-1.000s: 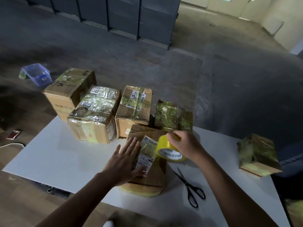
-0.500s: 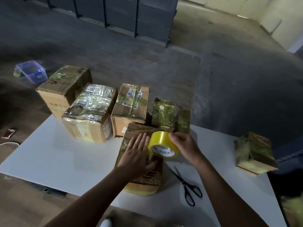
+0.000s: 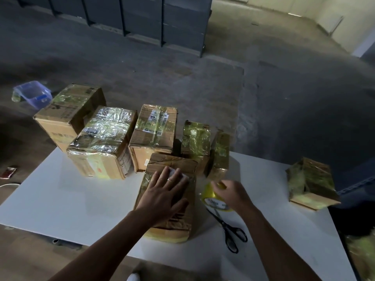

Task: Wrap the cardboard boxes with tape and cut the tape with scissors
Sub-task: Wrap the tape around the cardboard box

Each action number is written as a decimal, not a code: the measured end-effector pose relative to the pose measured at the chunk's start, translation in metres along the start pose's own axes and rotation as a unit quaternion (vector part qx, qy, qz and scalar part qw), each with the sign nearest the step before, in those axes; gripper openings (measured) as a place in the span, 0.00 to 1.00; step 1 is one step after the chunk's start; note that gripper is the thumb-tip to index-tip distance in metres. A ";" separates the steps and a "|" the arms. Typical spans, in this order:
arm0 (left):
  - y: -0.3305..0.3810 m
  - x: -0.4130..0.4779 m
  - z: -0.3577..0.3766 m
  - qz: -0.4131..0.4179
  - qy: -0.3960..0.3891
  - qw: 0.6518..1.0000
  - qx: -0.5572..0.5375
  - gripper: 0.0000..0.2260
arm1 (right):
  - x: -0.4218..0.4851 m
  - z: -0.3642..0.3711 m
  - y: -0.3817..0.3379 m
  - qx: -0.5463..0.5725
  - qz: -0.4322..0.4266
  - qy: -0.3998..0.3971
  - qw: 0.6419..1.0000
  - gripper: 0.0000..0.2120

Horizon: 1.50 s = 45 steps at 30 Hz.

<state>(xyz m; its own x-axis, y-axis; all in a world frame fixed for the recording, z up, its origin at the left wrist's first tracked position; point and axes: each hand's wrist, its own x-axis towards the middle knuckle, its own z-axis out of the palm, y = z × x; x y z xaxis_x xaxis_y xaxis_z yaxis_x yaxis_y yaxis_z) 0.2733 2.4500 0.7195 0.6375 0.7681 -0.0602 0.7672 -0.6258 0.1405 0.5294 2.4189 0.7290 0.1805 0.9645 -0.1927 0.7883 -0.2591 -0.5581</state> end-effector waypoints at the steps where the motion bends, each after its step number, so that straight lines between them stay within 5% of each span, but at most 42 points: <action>1: 0.000 -0.001 -0.001 0.009 -0.009 1.000 0.002 0.30 | 0.002 0.005 0.000 -0.002 -0.002 -0.001 1.000 0.21; 9: 0.056 0.005 -0.023 -0.019 -0.082 0.996 0.041 0.33 | 0.009 0.019 -0.006 -0.011 0.010 -0.023 1.000 0.18; 13: 0.066 -0.005 -0.032 0.081 -0.165 0.983 0.023 0.46 | 0.006 0.016 -0.001 0.017 0.007 -0.041 0.999 0.19; 17: 0.057 -0.005 -0.043 0.097 -0.224 0.966 0.082 0.54 | 0.005 0.017 -0.001 -0.009 -0.008 -0.040 0.999 0.20; 26: 0.028 -0.014 -0.035 0.132 -0.109 0.983 0.063 0.43 | 0.001 0.013 -0.003 0.048 0.010 0.011 0.999 0.21; 32: 0.019 -0.030 -0.033 0.127 0.015 0.990 -0.052 0.35 | -0.004 -0.016 -0.031 0.111 -0.044 0.061 0.991 0.18; 45: -0.049 -0.073 -0.005 0.073 0.074 0.955 -0.277 0.33 | 0.008 0.001 -0.115 0.091 -0.161 0.049 0.982 0.16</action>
<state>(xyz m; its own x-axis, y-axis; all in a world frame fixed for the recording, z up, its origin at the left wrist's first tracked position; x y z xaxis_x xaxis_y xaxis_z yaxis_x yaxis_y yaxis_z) 0.1890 2.4248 0.7219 0.6864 0.7145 0.1356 0.4892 -0.5916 0.6409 0.4400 2.4562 0.7910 0.0026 0.9959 0.0906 0.6977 0.0631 -0.7136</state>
